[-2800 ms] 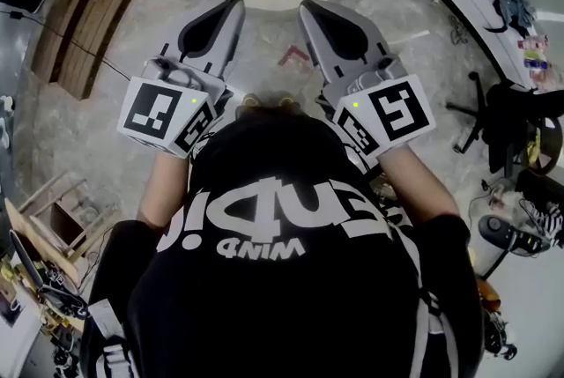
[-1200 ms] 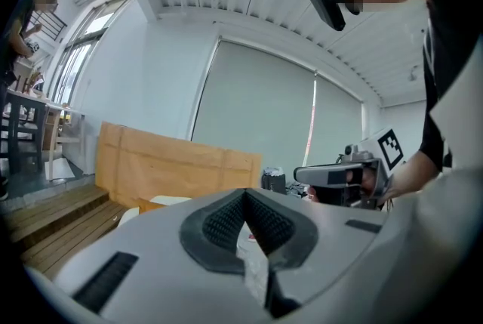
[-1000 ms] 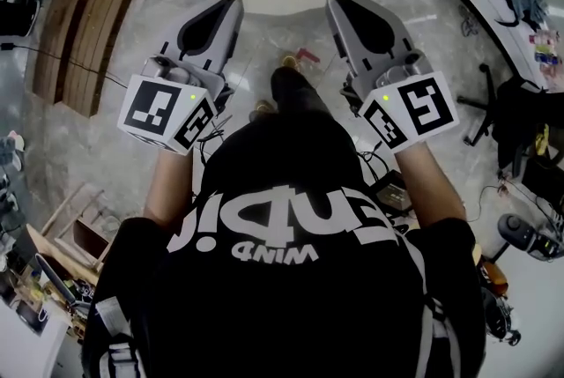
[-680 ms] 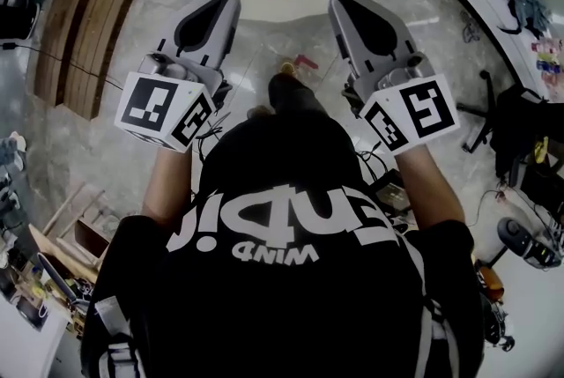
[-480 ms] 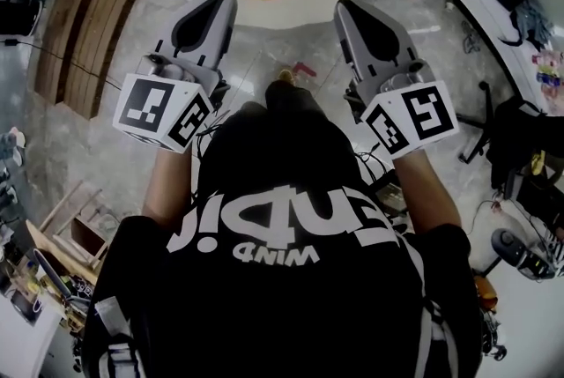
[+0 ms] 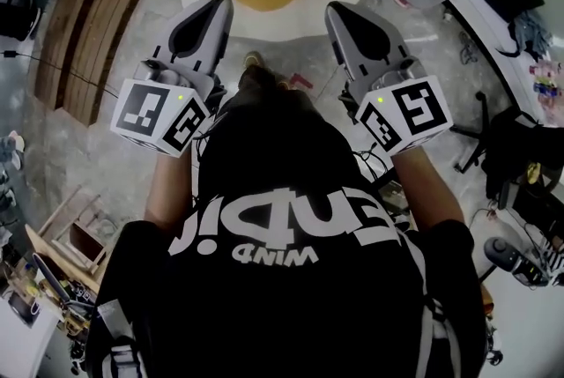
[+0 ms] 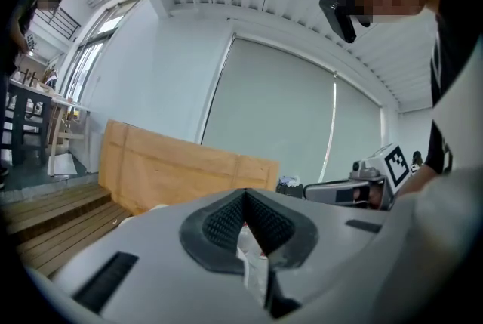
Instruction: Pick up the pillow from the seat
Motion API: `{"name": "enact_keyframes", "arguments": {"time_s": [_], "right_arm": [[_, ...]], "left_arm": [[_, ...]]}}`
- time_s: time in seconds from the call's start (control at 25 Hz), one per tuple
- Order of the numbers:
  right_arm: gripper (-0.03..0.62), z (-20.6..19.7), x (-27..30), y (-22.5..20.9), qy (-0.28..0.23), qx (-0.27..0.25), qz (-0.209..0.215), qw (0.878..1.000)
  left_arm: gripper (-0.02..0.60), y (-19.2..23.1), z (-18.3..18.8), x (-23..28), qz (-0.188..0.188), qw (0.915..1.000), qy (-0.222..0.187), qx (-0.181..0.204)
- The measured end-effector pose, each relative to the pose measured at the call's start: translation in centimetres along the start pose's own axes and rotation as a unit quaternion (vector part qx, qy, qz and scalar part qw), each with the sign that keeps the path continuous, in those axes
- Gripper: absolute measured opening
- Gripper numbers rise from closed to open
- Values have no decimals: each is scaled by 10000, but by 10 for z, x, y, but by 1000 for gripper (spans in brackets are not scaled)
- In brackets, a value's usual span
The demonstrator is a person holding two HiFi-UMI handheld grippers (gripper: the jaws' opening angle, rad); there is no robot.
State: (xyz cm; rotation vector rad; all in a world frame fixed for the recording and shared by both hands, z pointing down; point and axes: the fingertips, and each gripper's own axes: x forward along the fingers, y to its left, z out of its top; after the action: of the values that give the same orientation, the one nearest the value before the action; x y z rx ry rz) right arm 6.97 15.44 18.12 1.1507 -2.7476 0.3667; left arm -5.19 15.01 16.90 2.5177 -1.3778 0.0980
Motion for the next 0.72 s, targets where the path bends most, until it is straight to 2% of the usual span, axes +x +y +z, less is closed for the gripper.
{"name": "enact_keyframes", "arguments": {"time_s": [0.16,0.36,0.6,0.72], "right_arm": [[21,7,12,-11,-25,2,-36,10000],[21,12,41,-28,-33,76,-135,9999],[21,20,92,-41,54,122,-220,9997],[21,25,120,-50,58,155,-285,9995]], "left_arm": [[8,10,7,17,-63,10000,0,-11],[8,27,13,41,-282,9995,82,149],[8,72,22,67,-472,9988,90,-87],[8,95,26,82,-545,9984,99,-69]]}}
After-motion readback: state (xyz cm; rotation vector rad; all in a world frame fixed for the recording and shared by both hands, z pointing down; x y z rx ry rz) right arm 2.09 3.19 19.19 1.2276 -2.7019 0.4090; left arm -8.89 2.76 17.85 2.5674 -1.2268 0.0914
